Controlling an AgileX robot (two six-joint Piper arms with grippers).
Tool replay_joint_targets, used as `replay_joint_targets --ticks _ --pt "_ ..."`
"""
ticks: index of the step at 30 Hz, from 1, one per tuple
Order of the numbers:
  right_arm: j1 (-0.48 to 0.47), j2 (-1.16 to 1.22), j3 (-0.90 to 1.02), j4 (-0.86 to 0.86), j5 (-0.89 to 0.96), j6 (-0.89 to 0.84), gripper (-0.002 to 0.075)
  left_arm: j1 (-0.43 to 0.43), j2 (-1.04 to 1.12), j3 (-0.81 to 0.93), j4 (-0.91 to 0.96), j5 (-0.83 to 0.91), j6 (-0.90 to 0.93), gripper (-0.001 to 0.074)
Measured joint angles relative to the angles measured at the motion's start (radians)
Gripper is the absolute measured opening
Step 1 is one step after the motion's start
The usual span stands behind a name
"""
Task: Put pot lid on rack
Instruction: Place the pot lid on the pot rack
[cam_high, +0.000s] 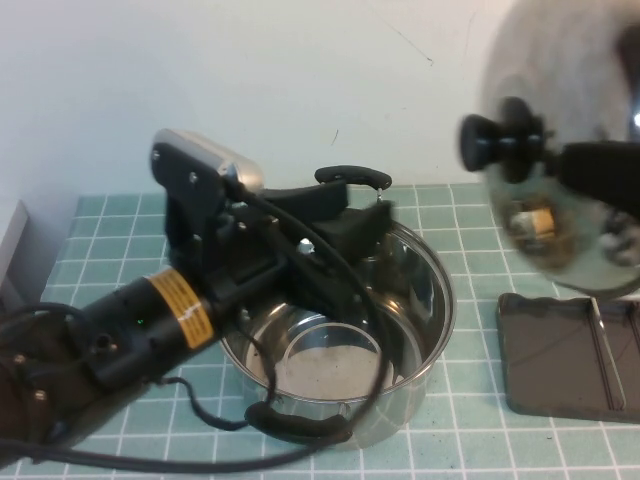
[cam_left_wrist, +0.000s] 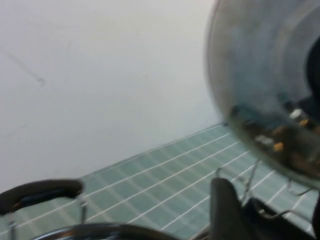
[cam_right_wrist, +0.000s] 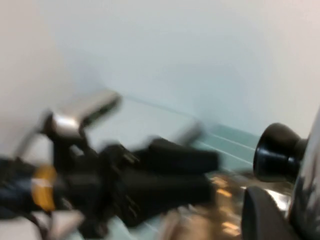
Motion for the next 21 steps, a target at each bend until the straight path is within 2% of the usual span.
replay_joint_targets --ticks 4,7,11,21 --pt "0.0 -0.055 -0.015 -0.418 -0.105 0.28 0.0111 0.043 -0.067 0.0 0.032 0.264 0.042 0.0116" --pt "0.0 -0.047 -0.004 -0.61 -0.133 0.403 0.0111 0.051 -0.1 0.0 0.063 0.408 0.07 0.0032" --pt "0.0 0.004 0.0 -0.676 -0.153 0.442 0.0111 0.054 -0.113 0.0 0.095 0.484 0.074 0.0007" --pt "0.0 0.19 0.007 -0.685 -0.219 0.446 0.0111 0.053 -0.115 0.0 0.137 0.528 0.08 0.0001"
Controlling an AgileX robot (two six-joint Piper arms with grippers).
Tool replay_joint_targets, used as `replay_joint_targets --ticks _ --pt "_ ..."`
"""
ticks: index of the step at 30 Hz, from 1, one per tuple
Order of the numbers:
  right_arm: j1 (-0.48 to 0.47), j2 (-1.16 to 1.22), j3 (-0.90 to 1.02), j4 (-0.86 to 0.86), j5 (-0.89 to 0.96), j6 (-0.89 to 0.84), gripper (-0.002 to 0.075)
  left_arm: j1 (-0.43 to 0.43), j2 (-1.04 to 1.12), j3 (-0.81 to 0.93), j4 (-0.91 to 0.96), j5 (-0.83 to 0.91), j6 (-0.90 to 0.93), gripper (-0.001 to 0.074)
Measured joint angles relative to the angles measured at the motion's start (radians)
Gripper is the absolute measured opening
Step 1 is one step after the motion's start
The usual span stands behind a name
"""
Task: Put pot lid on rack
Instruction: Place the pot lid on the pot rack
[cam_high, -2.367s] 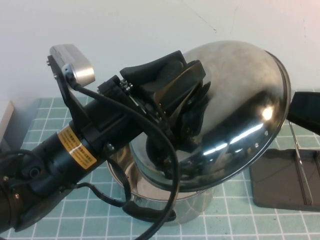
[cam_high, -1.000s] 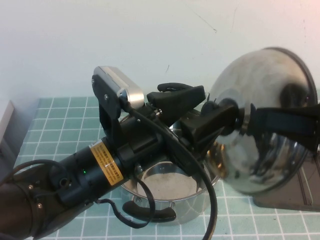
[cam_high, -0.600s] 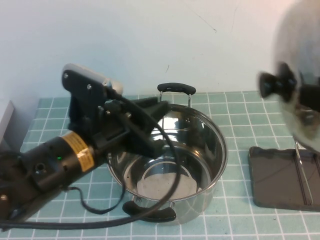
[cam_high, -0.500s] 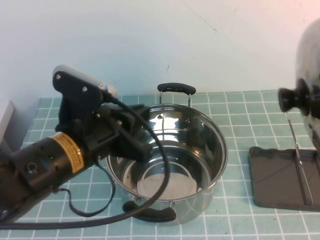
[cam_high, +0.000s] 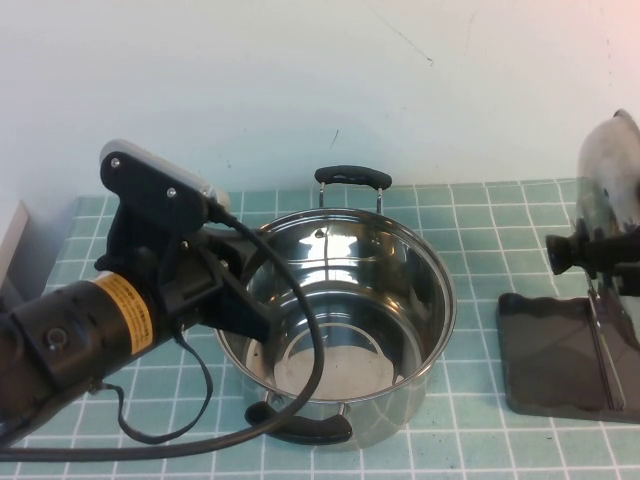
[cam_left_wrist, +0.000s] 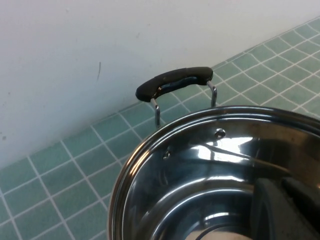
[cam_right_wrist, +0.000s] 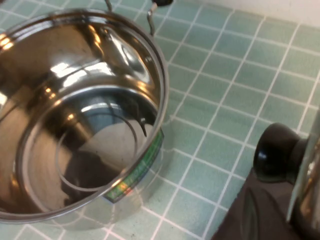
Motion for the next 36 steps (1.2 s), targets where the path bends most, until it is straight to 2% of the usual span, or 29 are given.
replay_joint_targets --ticks 5,12,18,25,31,36 --pt "0.0 0.034 0.002 -0.002 -0.041 0.0 0.0126 0.0 0.0 0.0 0.021 0.044 0.004 0.0" --pt "0.0 0.036 0.002 -0.002 -0.054 0.0 0.0239 0.0 0.0 0.0 0.035 0.091 0.004 -0.0001" --pt "0.0 0.011 0.002 -0.019 -0.034 0.0 0.0262 0.0 -0.011 0.0 0.039 0.132 0.004 -0.0001" --pt "0.0 -0.183 0.002 -0.142 0.031 0.084 0.0251 0.0 -0.117 0.013 0.073 0.254 0.008 -0.0001" --pt "0.0 -0.415 0.007 -0.29 0.043 0.188 0.0239 0.0 -0.293 0.126 0.079 0.296 0.008 -0.0001" --pt "0.0 -0.64 0.059 -0.308 -0.039 0.193 0.0159 0.0 -0.457 0.239 0.079 0.399 -0.033 -0.0001"
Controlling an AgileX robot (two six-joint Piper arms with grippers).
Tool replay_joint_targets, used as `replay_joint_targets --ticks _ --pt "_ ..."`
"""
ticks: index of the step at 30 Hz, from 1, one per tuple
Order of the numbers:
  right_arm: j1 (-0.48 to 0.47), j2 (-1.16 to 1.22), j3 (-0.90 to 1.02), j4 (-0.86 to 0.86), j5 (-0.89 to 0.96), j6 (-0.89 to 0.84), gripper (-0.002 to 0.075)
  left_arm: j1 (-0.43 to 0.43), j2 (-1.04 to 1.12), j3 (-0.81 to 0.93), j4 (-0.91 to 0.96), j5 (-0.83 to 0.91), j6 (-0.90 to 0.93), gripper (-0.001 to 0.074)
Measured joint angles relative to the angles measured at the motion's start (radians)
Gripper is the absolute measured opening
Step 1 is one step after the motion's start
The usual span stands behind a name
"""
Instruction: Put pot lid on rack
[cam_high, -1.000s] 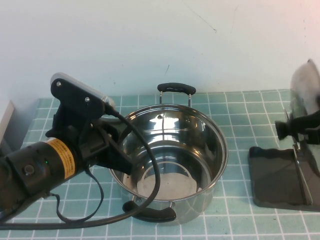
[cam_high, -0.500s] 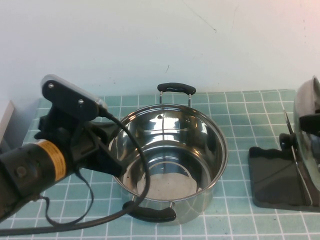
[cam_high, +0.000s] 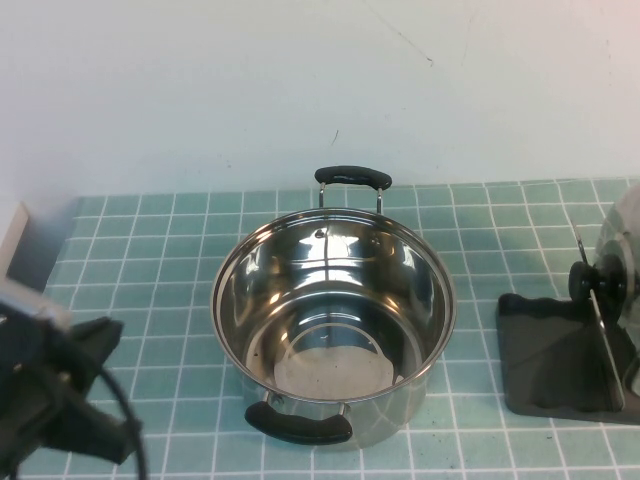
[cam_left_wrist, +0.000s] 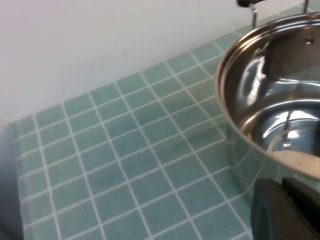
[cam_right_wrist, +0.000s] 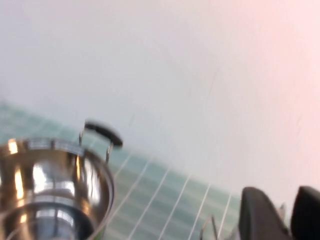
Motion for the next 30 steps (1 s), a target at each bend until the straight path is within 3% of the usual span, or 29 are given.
replay_joint_targets --ticks 4,7,13,17,30 --pt "0.0 -0.176 0.079 0.0 -0.009 0.002 0.0046 0.0 -0.135 0.054 0.025 0.064 -0.094 -0.0001" --pt "0.0 -0.287 0.158 0.032 -0.011 -0.013 0.0013 0.0 -0.245 0.091 0.042 0.124 -0.134 -0.0001" --pt "0.0 -0.465 0.263 0.096 -0.02 -0.069 0.0 0.0 -0.458 0.172 0.046 0.267 -0.181 -0.0001" --pt "0.0 -0.506 0.304 0.102 -0.02 -0.071 -0.0001 0.0 -0.543 0.215 0.02 0.273 -0.264 -0.0001" --pt "0.0 -0.509 0.402 0.124 0.015 -0.065 -0.0001 0.0 -0.572 0.228 0.014 0.275 -0.295 -0.0001"
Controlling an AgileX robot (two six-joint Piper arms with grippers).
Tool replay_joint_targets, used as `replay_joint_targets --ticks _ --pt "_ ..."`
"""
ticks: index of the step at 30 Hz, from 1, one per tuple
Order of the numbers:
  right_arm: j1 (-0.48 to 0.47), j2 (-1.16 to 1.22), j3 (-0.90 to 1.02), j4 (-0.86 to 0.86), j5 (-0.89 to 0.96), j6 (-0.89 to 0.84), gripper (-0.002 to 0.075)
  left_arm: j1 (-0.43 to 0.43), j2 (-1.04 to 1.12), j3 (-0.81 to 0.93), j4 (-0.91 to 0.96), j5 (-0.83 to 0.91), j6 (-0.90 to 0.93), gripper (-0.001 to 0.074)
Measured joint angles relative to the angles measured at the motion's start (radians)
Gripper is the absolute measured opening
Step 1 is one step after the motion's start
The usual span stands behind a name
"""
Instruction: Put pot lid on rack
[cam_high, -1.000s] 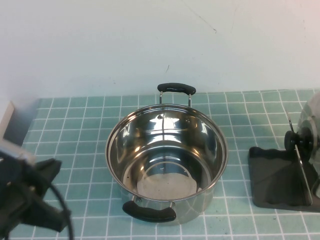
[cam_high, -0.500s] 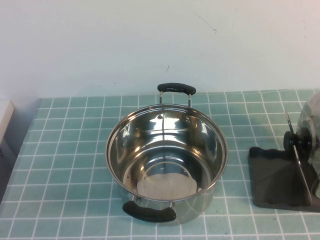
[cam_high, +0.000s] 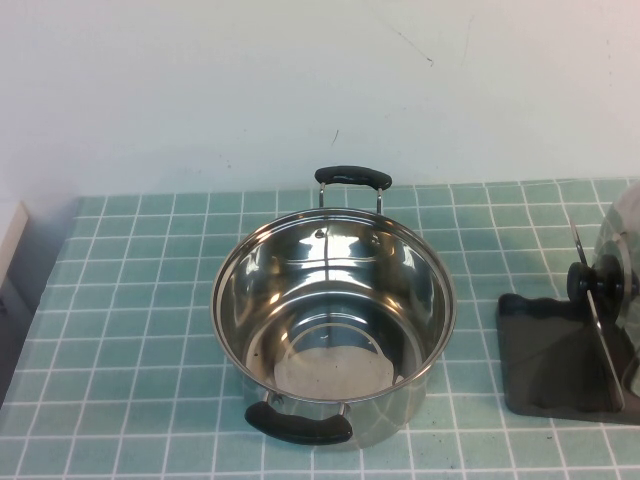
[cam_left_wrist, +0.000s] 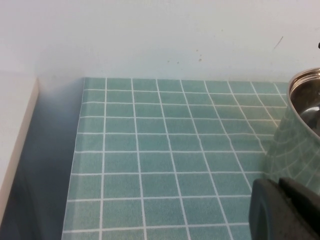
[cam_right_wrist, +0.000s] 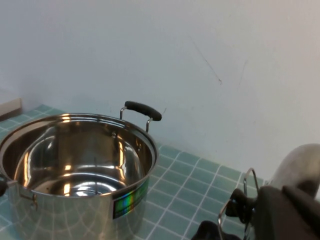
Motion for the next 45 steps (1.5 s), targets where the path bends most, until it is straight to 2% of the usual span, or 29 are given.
replay_joint_targets --ticks 8,11,14,17,19,22,25,29,37,45 --pt "0.0 0.0 0.05 0.006 0.004 0.011 -0.0001 0.0 0.0 0.002 0.0 0.0 0.0 -0.0001" --pt "0.0 -0.005 0.101 -0.043 -0.033 0.087 -0.0001 0.0 0.0 0.002 0.0 0.0 0.0 -0.0001" --pt "-0.002 -0.024 0.181 -0.189 -0.175 0.205 -0.0001 0.0 0.0 0.002 0.0 0.0 0.0 -0.0001" --pt "-0.031 -0.049 0.259 -0.364 -0.294 0.414 -0.0001 0.0 0.0 0.002 0.0 0.0 0.0 -0.0001" --pt "-0.071 -0.065 0.287 -0.464 -0.287 0.573 -0.0001 0.0 0.0 0.002 0.0 0.0 0.0 -0.0001" --pt "-0.144 -0.077 0.322 -0.558 -0.222 0.674 -0.0001 0.0 0.0 0.002 0.0 0.0 0.0 -0.0001" --pt "-0.199 -0.08 0.365 -0.604 -0.198 0.705 -0.0001 0.0 0.0 0.002 0.0 0.0 -0.002 -0.0001" --pt "-0.208 -0.08 0.411 -0.614 -0.228 0.77 -0.0001 0.0 0.0 0.002 0.0 0.0 -0.002 -0.0001" --pt "-0.123 -0.082 0.413 -0.625 -0.194 0.847 -0.0001 0.0 0.0 0.002 0.0 0.0 -0.002 -0.0001" --pt "-0.101 -0.082 0.412 -0.648 -0.187 0.75 -0.0001 0.0 0.0 0.002 0.0 0.0 -0.002 -0.0001"
